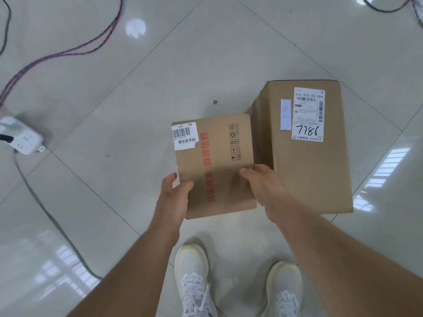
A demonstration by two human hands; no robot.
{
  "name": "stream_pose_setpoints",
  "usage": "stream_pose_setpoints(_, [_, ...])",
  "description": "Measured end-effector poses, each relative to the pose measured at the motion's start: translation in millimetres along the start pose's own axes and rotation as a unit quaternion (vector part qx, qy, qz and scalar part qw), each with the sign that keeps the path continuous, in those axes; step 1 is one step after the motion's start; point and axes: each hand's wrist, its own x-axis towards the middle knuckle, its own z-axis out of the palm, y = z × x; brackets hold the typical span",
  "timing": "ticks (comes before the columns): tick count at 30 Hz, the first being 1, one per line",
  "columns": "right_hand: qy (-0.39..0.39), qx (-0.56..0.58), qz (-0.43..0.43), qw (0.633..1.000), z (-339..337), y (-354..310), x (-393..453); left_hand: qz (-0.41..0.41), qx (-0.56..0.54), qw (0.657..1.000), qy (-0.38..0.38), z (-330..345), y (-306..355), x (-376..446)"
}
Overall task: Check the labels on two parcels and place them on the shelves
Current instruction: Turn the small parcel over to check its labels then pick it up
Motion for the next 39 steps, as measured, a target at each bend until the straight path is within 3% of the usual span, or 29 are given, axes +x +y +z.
stream_pose_setpoints(10, [-0.002, -0.06, 0.003, 0.998, 2.7, 9.3, 7.2, -0.002, 0.073, 0.997, -0.009, 2.1, -9.6, 11.6])
stream_pose_setpoints(15, [-0.006, -0.075, -0.004, 0.997, 8.6, 11.5, 8.0, -0.01, 0.097, 0.995, 0.021, 7.7, -4.6, 15.7])
stream_pose_setpoints(20, [0.027, -0.025, -0.14, 0.989, 7.6, -4.7, -2.9, -0.06, -0.048, 0.997, -0.025, 5.7, -7.0, 11.5])
stream_pose_setpoints(22, [0.0, -0.053, -0.191, 0.98, 12.5, -11.0, -12.0, -0.104, -0.114, 0.985, -0.075, 9.7, -12.4, 8.8])
stream_pose_setpoints(25, [-0.065, -0.133, -0.186, 0.971, 27.4, -7.0, -22.9, -0.119, -0.137, 0.975, -0.127, 19.3, -16.6, 8.9])
stream_pose_setpoints(30, [-0.06, -0.095, -0.147, 0.983, 32.3, 8.0, -22.4, -0.091, -0.095, 0.99, -0.048, 14.8, -17.5, 13.6])
stream_pose_setpoints(32, [0.006, -0.104, -0.155, 0.982, 27.5, 8.8, -14.2, -0.085, -0.093, 0.992, 0.009, 7.0, -16.7, 18.0])
stream_pose_setpoints(35, [0.092, -0.207, -0.17, 0.959, 19.1, 6.8, 2.2, -0.091, -0.101, 0.989, 0.05, -2.7, -14.5, 24.5])
stream_pose_setpoints(39, [0.007, -0.221, -0.106, 0.969, 13.9, 2.1, 10.2, -0.075, -0.129, 0.989, 0.017, -1.6, -10.4, 24.6])
